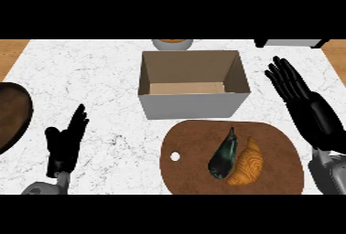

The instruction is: Pick the eggplant from the cutting board and place it in the cardboard box

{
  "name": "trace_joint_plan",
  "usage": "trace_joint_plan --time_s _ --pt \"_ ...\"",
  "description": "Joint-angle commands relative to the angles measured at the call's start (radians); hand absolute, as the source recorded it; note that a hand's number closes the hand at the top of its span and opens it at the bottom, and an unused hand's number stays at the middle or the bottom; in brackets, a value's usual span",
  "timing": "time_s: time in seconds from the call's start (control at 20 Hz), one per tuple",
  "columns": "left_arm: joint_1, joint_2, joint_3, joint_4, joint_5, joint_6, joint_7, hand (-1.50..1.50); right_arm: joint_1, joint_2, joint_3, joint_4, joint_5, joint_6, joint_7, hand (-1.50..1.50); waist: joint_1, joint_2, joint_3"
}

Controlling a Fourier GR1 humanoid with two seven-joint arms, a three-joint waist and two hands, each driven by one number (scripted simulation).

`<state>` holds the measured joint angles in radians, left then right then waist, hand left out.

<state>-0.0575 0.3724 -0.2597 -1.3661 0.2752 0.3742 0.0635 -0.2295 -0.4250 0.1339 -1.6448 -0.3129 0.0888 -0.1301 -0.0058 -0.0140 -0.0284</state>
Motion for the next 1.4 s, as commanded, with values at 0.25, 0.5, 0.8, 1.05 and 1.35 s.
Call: trace_joint_plan --time_s 0.25,0.5,0.8,1.05,1.35 --pt "-0.015 0.269 0.114 0.033 -0.154 0.049 -0.039 0.00 0.250 0.195 -0.094 0.105 -0.122 -0.272 0.170 -1.50 -0.028 0.014 0.032" --pt "0.003 0.266 0.099 0.054 -0.149 0.012 -0.034 0.00 0.424 0.069 0.144 0.044 0.285 -0.342 0.188 -1.50 -0.027 0.008 0.027" --pt "-0.004 0.242 0.116 0.051 -0.176 -0.007 -0.048 0.00 0.557 0.188 0.064 0.029 0.135 -0.287 -0.167 -1.50 -0.003 0.012 0.029" --pt "-0.022 0.232 0.132 0.086 -0.172 -0.047 -0.041 0.00 0.545 -0.021 0.039 -0.015 0.290 -0.261 -0.049 -1.50 0.003 0.014 0.027" --pt "-0.047 0.223 0.137 0.107 -0.186 -0.048 -0.052 0.00 0.452 -0.215 0.095 -0.066 0.354 -0.080 0.207 -1.50 0.011 0.016 0.026"
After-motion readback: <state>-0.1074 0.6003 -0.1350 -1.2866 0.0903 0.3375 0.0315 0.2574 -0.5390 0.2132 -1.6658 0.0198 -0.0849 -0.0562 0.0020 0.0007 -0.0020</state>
